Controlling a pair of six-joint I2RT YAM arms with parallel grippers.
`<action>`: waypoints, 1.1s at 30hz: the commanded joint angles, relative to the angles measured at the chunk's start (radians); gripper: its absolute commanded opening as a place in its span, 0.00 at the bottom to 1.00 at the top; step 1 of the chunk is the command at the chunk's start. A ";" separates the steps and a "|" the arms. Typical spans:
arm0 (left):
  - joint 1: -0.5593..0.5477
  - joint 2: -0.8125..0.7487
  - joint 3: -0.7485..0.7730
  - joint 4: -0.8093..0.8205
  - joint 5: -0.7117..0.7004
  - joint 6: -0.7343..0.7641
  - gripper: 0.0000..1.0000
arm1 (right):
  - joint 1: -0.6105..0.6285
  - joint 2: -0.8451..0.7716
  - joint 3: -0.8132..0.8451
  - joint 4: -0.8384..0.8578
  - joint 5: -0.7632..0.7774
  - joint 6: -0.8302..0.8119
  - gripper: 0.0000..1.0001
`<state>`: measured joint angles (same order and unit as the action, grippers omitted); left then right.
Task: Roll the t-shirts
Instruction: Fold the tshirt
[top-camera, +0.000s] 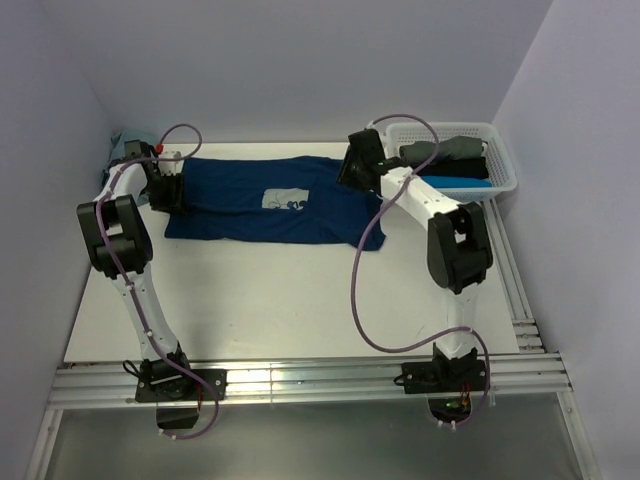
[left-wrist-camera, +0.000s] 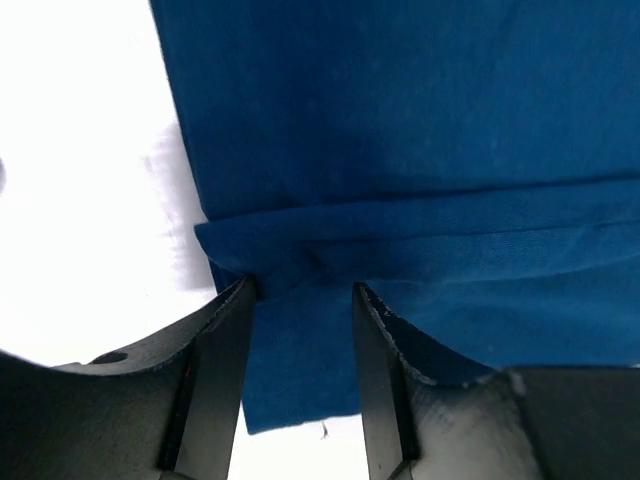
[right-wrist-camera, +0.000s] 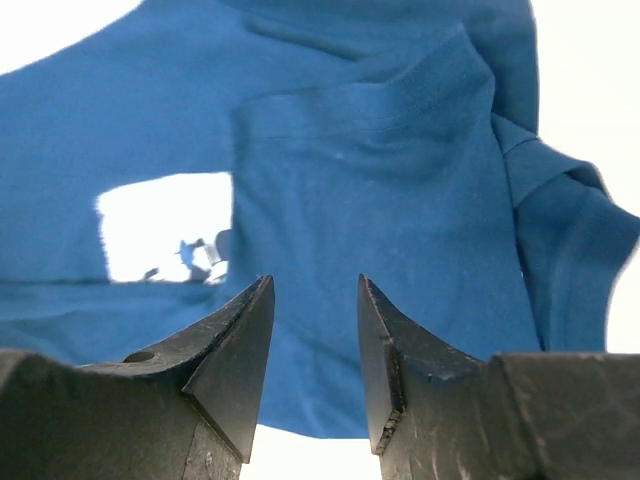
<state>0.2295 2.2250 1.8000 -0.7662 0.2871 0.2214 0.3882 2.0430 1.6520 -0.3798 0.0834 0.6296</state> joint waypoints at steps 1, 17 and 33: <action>-0.005 0.004 0.055 0.044 -0.008 -0.045 0.48 | 0.000 -0.127 -0.067 0.081 0.022 -0.005 0.46; -0.010 0.038 0.116 0.116 -0.068 -0.116 0.51 | 0.018 -0.377 -0.483 0.134 0.050 0.031 0.44; 0.062 -0.197 -0.066 -0.001 0.032 0.091 0.73 | 0.024 -0.509 -0.752 0.188 0.095 0.078 0.50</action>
<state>0.2596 2.1231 1.7790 -0.6979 0.2703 0.2241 0.4057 1.5372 0.9092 -0.2337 0.1383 0.7013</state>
